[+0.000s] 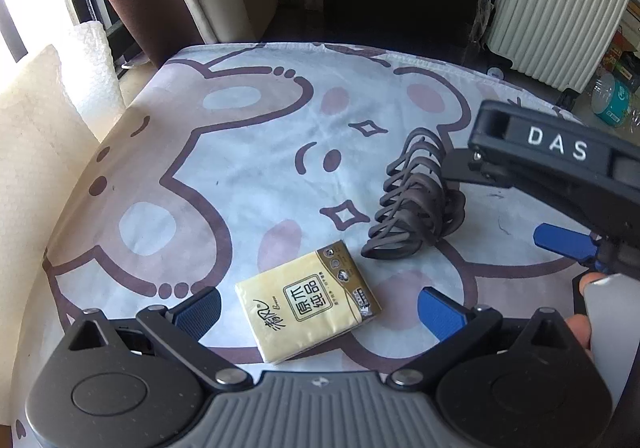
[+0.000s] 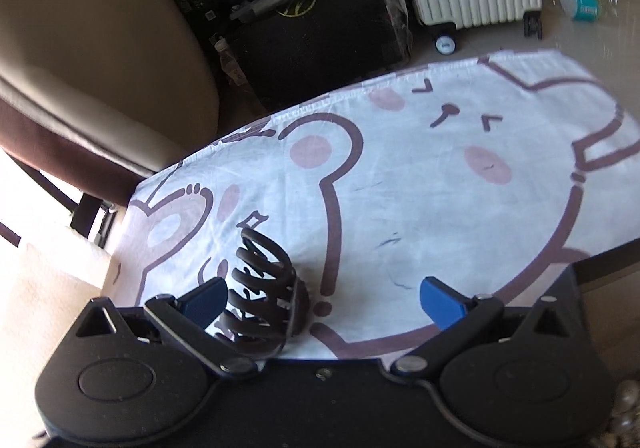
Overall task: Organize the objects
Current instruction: 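Reach the right tool to the black claw clip while the left tool approaches the yellow tissue pack, then close the right tool on the claw clip while the left tool grips the tissue pack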
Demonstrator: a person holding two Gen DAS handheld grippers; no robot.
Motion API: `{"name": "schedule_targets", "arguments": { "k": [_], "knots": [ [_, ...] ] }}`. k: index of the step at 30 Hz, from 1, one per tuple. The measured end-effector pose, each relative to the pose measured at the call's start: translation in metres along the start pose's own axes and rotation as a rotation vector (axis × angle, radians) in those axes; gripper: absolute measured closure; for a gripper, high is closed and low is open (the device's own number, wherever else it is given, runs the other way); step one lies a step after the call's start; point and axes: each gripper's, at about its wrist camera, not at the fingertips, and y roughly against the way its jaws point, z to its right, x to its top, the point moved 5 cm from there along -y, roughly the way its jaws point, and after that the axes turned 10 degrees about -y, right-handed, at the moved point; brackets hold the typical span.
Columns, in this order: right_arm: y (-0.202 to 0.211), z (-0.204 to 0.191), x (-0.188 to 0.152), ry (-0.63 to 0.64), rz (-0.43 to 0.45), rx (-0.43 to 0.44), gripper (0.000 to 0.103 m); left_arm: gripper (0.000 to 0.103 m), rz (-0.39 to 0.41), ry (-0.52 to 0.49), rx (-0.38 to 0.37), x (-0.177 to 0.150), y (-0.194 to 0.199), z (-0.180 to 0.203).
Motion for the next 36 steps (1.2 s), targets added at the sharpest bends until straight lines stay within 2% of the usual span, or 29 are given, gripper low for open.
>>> {"name": "schedule_targets", "arguments": {
  "k": [12, 15, 19, 25, 29, 33, 36],
  "knots": [
    [-0.030, 0.007, 0.004, -0.163, -0.025, 0.102, 0.000, 0.000, -0.042, 0.010, 0.029, -0.003, -0.021, -0.012],
    [-0.032, -0.001, 0.003, -0.182, -0.055, 0.173, 0.000, 0.000, -0.048, 0.035, 0.027, -0.004, -0.023, -0.018],
    [-0.029, -0.025, -0.002, -0.153, -0.101, 0.282, 0.000, 0.000, -0.055, 0.049, 0.025, -0.006, -0.024, -0.025],
    [-0.027, -0.051, -0.012, -0.060, -0.108, 0.324, 0.000, 0.007, -0.078, 0.069, 0.037, -0.012, -0.026, -0.040],
    [-0.024, -0.061, -0.013, -0.048, -0.109, 0.370, 0.000, 0.010, -0.089, 0.080, 0.063, -0.016, -0.026, -0.055],
    [-0.026, -0.078, -0.020, -0.059, -0.159, 0.456, 0.000, 0.011, -0.092, 0.102, 0.076, -0.020, -0.025, -0.070],
    [-0.027, -0.090, -0.027, -0.022, -0.174, 0.466, 0.001, 0.013, -0.092, 0.109, 0.076, -0.021, -0.024, -0.077]
  ]
}}
